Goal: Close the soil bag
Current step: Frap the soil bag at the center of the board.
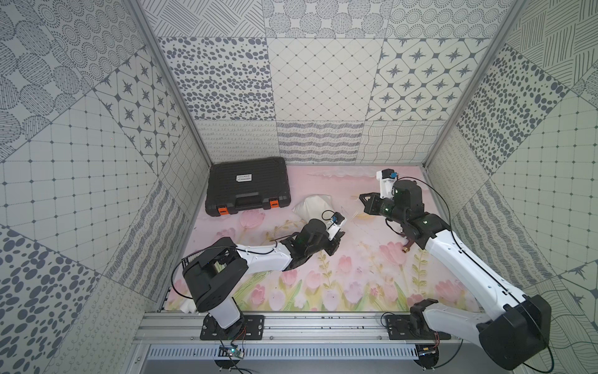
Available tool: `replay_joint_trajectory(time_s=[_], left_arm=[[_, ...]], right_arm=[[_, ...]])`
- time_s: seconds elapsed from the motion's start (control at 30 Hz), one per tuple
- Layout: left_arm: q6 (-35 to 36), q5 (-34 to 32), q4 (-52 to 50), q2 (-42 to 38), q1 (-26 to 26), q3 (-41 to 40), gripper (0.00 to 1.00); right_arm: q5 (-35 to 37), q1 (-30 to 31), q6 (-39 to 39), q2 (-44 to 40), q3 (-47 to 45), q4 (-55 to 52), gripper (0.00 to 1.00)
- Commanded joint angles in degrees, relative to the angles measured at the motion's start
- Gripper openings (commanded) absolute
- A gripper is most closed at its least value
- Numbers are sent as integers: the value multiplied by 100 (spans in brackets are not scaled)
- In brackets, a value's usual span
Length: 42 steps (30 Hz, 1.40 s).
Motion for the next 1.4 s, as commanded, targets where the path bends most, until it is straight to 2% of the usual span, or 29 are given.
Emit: replay_joint_trajectory(time_s=[0.0, 0.13, 0.23, 0.33, 0.5, 0.57, 0.6, 0.73, 0.87, 0.93, 1.07, 1.17, 1.23, 1.3, 1.37], left_arm=[[-467, -926, -3379, -120, 6, -233, 16], [-372, -820, -3324, -210, 73, -227, 9], [-228, -425, -3164, -393, 89, -134, 0], [-169, 35, -2817, -623, 144, 25, 0], [-7, 490, -2690, -658, 360, 498, 0], [85, 661, -2568, -617, 386, 551, 17], [131, 802, -2430, -625, 386, 524, 22], [190, 1550, -1605, -777, 386, 458, 37], [216, 1751, -858, -749, 386, 693, 54], [295, 1802, -738, -588, 379, 990, 59], [398, 1977, -715, -161, 386, 1573, 61], [461, 1928, -681, 94, 414, 1794, 57], [438, 1998, -692, 145, 429, 1819, 45], [413, 2062, -725, 136, 430, 1711, 26], [373, 2084, -868, 95, 430, 1508, 14]], right_arm=[[665, -388, 182, -438, 419, 1747, 0], [115, -388, 264, -375, 276, 1861, 0], [-229, -388, 132, -258, 269, 1556, 0], [-703, -392, 152, -63, 136, 1360, 0], [-1023, -376, 257, -100, -271, 1352, 0], [-1164, -304, 289, -103, -235, 1365, 0], [-1181, -242, 275, -98, -207, 1374, 0], [-1186, -37, 301, -69, -157, 1486, 0], [-1218, 98, 390, -48, -214, 1630, 0], [-1187, 145, 400, -63, -231, 1631, 0], [-1143, 200, 401, -107, -248, 1608, 0], [-1102, 210, 392, -143, -265, 1579, 0], [-1052, 208, 366, -177, -275, 1564, 0], [-946, 209, 300, -216, -256, 1540, 0], [-794, 187, 209, -255, -199, 1514, 0]])
